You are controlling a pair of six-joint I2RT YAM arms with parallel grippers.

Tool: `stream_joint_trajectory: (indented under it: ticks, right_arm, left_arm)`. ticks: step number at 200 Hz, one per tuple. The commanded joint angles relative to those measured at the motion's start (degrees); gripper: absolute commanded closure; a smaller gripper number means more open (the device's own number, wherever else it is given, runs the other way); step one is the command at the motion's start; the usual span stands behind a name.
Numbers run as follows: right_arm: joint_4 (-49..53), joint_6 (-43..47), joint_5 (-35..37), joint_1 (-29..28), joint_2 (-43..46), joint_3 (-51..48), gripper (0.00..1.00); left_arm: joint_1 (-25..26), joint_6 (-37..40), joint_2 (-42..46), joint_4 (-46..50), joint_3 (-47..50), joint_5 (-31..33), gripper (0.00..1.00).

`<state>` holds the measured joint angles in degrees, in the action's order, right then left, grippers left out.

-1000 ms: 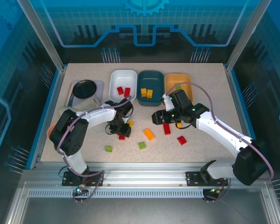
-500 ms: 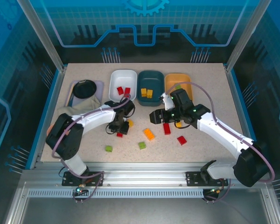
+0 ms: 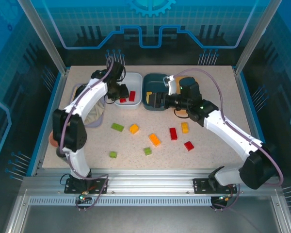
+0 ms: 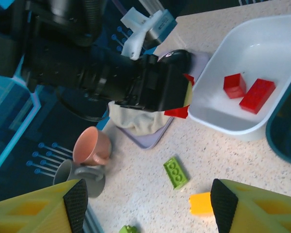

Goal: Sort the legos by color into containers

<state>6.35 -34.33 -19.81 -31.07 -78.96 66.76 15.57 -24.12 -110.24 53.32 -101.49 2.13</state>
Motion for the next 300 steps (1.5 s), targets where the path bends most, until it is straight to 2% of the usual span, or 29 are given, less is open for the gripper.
stream_joint_trajectory:
  ticks: [1, 45, 86, 123, 176, 199, 222, 236, 276, 300]
  right_arm:
    - [0.2, -0.7, 3.3, 0.8, -3.1, 3.9, 0.29]
    - [2.2, -1.2, 3.3, 1.5, -7.7, 7.6, 0.29]
    - [4.1, -1.2, 2.7, 2.3, -8.5, 7.4, 0.29]
    - [5.0, -1.8, 2.1, 3.0, -8.8, 6.6, 0.29]
    - [7.0, -1.6, 1.9, 3.4, -9.3, 6.3, 0.29]
    - [9.4, -0.8, 3.2, 3.4, -8.9, 6.3, 0.29]
    - [11.7, 0.4, 4.7, 3.8, -7.8, 6.0, 0.29]
    - [13.7, 2.1, 6.2, 3.8, -6.6, 5.9, 0.29]
    - [26.9, 6.9, 19.0, 4.4, -2.0, 4.7, 0.3]
    - [32.9, 7.9, 22.9, 6.8, 0.9, 0.0, 0.31]
  left_arm:
    - [-1.4, -1.0, -7.3, 5.3, -9.1, 2.2, 0.68]
    - [-1.9, -3.2, -19.9, 13.9, -24.3, 12.7, 0.72]
    - [-1.5, -8.0, -22.1, 14.9, -24.2, 13.4, 0.75]
    - [-0.8, -9.5, -24.2, 15.3, -23.7, 12.8, 0.74]
    - [0.2, -9.6, -26.4, 15.3, -24.5, 11.0, 0.58]
    - [0.4, -9.1, -26.3, 15.5, -24.9, 10.5, 0.51]
    - [0.6, -8.3, -25.6, 16.1, -26.4, 9.8, 0.4]
    - [0.7, -7.9, -24.3, 15.9, -27.1, 9.6, 0.37]
    - [2.4, -8.0, -15.6, 13.4, -25.5, 7.1, 0.29]
    - [3.8, -9.7, -5.0, 5.3, -13.8, 1.3, 0.24]
